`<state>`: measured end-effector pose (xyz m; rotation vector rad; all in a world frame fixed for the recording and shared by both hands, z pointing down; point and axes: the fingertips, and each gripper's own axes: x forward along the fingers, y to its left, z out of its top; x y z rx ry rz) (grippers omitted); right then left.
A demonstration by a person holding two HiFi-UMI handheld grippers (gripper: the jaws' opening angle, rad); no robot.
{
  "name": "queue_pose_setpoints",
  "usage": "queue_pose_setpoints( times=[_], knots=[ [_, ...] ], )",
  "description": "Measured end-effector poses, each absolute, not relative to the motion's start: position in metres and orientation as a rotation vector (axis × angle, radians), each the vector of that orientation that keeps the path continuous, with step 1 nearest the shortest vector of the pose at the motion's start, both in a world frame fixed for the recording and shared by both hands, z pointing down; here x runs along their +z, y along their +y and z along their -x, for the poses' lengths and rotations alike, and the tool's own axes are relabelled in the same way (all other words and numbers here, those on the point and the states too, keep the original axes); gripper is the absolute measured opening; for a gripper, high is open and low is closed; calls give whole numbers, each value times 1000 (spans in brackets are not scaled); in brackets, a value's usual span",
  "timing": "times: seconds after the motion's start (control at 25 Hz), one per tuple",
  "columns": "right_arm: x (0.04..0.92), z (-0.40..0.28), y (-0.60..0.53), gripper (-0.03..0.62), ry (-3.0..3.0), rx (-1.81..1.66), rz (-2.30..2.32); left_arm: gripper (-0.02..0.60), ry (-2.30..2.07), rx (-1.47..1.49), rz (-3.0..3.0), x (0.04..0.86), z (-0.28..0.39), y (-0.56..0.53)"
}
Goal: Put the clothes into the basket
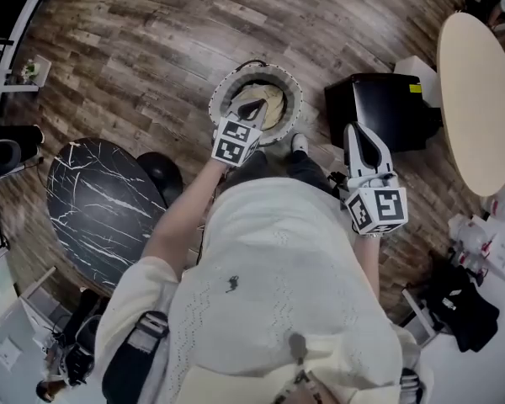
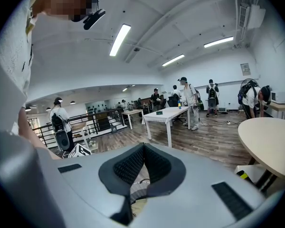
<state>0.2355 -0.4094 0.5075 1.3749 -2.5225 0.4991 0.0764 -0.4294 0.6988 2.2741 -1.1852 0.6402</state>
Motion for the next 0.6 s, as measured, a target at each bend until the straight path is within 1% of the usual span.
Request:
queue_pose_setpoints(
  times=[0.36,0.6],
  knots=[
    [506,-257,-423,9,-2608,480,-1194,21,-1379,373,-2276,620,-112,-427],
    [499,-268,-433,9,-2664,446,-1076,21,-1503,274,-2275,578,-133,-421]
  ],
)
